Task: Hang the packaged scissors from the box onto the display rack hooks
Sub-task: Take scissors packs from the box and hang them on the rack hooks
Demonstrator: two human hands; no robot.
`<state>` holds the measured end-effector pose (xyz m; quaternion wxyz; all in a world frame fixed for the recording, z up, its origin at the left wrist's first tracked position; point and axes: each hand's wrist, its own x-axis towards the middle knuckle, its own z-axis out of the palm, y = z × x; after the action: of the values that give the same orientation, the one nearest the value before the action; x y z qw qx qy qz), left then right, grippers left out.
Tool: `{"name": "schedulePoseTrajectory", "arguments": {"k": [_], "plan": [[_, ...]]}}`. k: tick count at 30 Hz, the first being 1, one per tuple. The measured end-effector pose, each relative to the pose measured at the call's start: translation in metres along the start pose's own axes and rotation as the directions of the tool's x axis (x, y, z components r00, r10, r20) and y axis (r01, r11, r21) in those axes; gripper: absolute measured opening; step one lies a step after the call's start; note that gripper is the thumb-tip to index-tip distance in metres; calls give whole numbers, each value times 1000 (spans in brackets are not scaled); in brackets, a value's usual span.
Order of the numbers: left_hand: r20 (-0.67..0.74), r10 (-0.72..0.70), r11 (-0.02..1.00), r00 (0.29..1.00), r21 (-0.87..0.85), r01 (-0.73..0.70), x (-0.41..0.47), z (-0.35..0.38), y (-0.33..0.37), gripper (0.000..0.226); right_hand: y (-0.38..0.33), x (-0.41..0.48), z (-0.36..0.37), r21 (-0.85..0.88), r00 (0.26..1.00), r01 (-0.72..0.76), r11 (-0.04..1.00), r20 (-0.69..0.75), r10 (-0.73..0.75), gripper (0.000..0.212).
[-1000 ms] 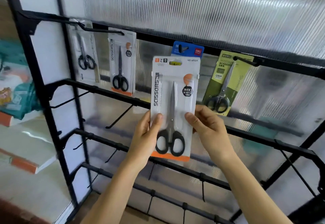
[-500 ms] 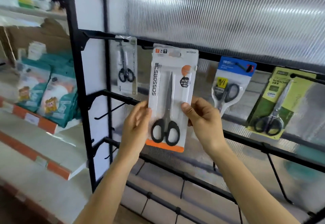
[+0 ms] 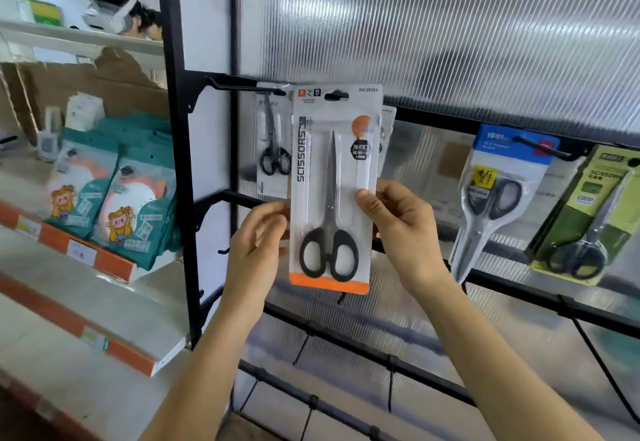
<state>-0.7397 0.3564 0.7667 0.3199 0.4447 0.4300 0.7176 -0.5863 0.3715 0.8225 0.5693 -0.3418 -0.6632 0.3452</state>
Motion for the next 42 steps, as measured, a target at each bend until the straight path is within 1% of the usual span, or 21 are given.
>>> {"name": "schedulePoseTrajectory", "arguments": {"k": [4, 10, 15, 17, 19, 22, 27, 29, 31, 33, 34, 36, 39, 41, 42], "plan": [[17, 6, 1000, 1000, 7, -6, 5, -2, -2, 27, 3, 0, 3, -31, 1000, 13, 999, -10, -13, 7], [53, 16, 999, 998, 27, -18, 11, -3, -6, 22, 13, 3, 2, -23, 999, -48, 999, -24, 47, 9], [47, 20, 1000, 999, 14, -21, 16, -1, -8, 22, 26, 13, 0, -91, 996, -64, 994, -64, 59, 11], [19, 34, 999, 999, 25, -35, 19, 1, -7, 22, 35, 23, 0, -142, 991, -101, 985, -104, 86, 17], [9, 58, 997, 998, 57, -58, 25, 5, -8, 23, 44, 39, -1, -224, 986, -120, 967, -138, 91, 18], [51, 51, 992, 997, 115, -57, 34, 12, -9, 23, 58, 70, -4, -348, 977, -165, 923, -188, 103, 15], [126, 75, 981, 989, 168, -96, 38, 17, -2, 25, 76, 109, -17, -503, 958, -265, 823, -234, 165, 27], [157, 86, 975, 984, 192, -116, 37, 19, 1, 25, 78, 116, -20, -546, 955, -281, 789, -243, 172, 27], [187, 84, 970, 979, 208, -123, 35, 20, 1, 25, 77, 115, -23, -574, 941, -336, 747, -239, 239, 34], [222, 77, 969, 972, 212, -125, 30, 24, 0, 25, 76, 106, -25, -573, 914, -398, 716, -180, 363, 44], [243, 79, 969, 967, 208, -132, 27, 27, -1, 25, 76, 98, -27, -547, 898, -420, 724, -134, 419, 44], [301, 100, 970, 948, 181, -160, 16, 40, -2, 23, 73, 74, -34, -473, 877, -431, 768, -22, 479, 38], [448, 108, 983, 887, 83, -161, -7, 72, -3, 20, 60, 26, -61, -381, 891, -381, 842, 93, 445, 22], [570, 115, 983, 814, 52, -176, -27, 101, -4, 21, 45, -8, -91, -382, 895, -371, 847, 95, 435, 14], [630, 113, 982, 768, 45, -181, -38, 117, -5, 20, 37, -24, -109, -401, 901, -375, 836, 56, 431, 15]]}}
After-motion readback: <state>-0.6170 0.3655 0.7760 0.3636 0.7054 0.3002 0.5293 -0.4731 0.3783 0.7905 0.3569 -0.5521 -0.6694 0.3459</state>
